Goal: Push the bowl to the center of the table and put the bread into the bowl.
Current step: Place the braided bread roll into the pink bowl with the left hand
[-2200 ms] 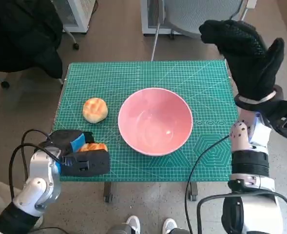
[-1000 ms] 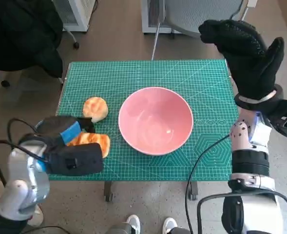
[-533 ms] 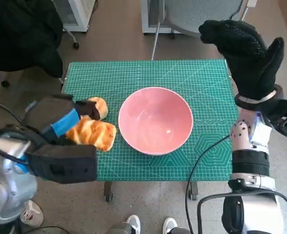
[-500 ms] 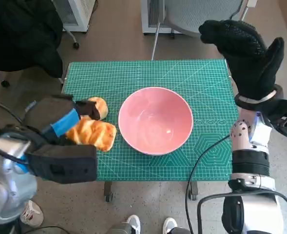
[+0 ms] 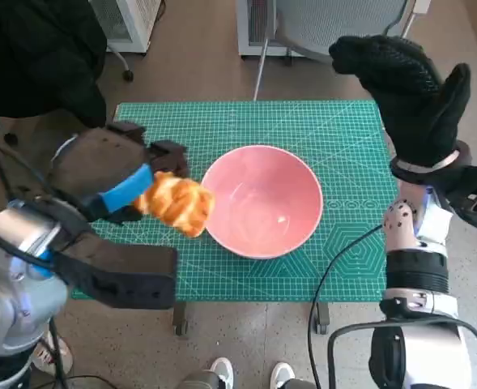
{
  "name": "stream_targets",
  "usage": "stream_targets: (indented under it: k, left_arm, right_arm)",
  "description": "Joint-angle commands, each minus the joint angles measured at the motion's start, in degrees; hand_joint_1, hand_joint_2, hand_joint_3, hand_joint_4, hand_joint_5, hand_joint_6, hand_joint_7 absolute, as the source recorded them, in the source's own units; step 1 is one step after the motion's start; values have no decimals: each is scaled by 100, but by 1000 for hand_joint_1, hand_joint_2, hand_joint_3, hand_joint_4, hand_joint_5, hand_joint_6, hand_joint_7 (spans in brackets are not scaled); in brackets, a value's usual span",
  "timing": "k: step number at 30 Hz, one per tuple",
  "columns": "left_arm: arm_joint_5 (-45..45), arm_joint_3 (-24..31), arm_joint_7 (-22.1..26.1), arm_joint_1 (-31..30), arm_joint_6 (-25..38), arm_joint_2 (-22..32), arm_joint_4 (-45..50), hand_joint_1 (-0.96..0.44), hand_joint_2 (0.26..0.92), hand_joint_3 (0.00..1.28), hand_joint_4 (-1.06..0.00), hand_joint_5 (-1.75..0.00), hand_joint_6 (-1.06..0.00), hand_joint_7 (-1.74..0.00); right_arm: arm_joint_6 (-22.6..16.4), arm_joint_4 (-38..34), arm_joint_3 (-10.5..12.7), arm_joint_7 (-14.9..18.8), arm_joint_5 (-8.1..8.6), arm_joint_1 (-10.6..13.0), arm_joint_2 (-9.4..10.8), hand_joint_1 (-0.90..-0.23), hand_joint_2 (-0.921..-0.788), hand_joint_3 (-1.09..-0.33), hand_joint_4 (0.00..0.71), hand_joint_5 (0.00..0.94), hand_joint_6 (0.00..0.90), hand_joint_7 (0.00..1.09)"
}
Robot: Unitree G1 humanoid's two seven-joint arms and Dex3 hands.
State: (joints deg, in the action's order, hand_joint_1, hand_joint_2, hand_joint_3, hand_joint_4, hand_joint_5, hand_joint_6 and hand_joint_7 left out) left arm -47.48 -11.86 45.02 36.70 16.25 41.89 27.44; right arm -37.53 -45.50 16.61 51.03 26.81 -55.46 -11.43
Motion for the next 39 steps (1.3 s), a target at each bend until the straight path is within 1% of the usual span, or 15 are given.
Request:
stream_targets:
  k: [1,5,8,10,14,39]
  left_arm:
    - [-208,-233,184,430,-84,-148,-132,3,897,130,-690,-1183,-587,-1199]
    - [-270,-393,331,741,-81,-361,-246,2,916,149,-622,-1181,-533,-1317]
    - [-311,-515,323,958,-68,-589,-402,2,919,170,-590,-1195,-504,-1364]
    - [-371,-584,318,1061,-55,-707,-484,2,920,186,-587,-1263,-471,-1330]
    - [-438,-590,356,1084,-53,-778,-492,2,921,200,-584,-1320,-443,-1302]
    - [-652,-504,628,1006,-24,-934,-231,2,921,205,-581,-1338,-434,-1296]
  right_arm:
    - [59,80,-7,33,-2,152,-73,-734,-921,-744,195,0,256,5]
    - [61,123,-5,22,-13,178,-97,-736,-921,-744,195,0,256,5]
    - [66,138,-2,17,-13,191,-116,-736,-921,-744,194,0,256,5]
    - [70,154,-4,13,-10,203,-123,-736,-921,-744,193,0,256,5]
    - [83,200,-10,12,2,231,-130,-736,-921,-744,192,0,256,4]
    - [259,646,-32,-36,40,455,-140,-736,-921,-744,192,0,257,4]
